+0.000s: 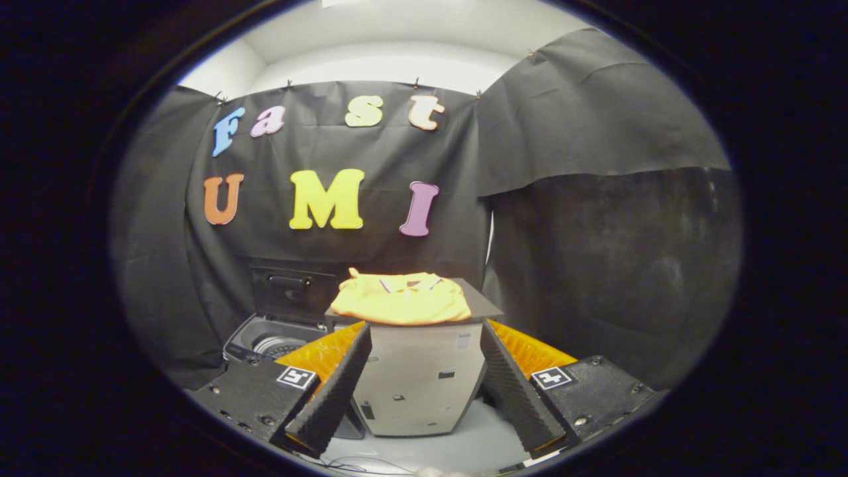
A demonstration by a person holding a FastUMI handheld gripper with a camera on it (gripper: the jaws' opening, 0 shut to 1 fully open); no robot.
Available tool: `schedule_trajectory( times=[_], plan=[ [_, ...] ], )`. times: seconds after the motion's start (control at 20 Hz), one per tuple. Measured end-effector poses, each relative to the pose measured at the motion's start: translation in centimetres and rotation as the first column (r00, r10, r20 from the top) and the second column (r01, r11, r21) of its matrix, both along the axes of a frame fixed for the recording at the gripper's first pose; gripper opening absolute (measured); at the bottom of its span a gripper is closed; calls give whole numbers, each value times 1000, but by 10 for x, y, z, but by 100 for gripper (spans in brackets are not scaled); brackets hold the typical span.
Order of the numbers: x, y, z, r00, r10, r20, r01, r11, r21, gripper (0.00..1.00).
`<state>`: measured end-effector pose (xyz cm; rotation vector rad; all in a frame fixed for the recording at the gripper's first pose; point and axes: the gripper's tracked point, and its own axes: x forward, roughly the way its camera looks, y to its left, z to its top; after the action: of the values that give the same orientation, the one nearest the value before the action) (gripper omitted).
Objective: Put the clothes into the washing machine and then close the washing machine lid.
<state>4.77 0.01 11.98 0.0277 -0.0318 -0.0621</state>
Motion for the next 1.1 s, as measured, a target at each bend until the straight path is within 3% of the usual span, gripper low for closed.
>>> schedule_trajectory(
  times=[0.65,1.1],
  plan=[
    [197,-19,103,998,10,-67,-8,1000,25,100],
    [307,13,78,967,106,-232,-106,994,13,100]
  ],
)
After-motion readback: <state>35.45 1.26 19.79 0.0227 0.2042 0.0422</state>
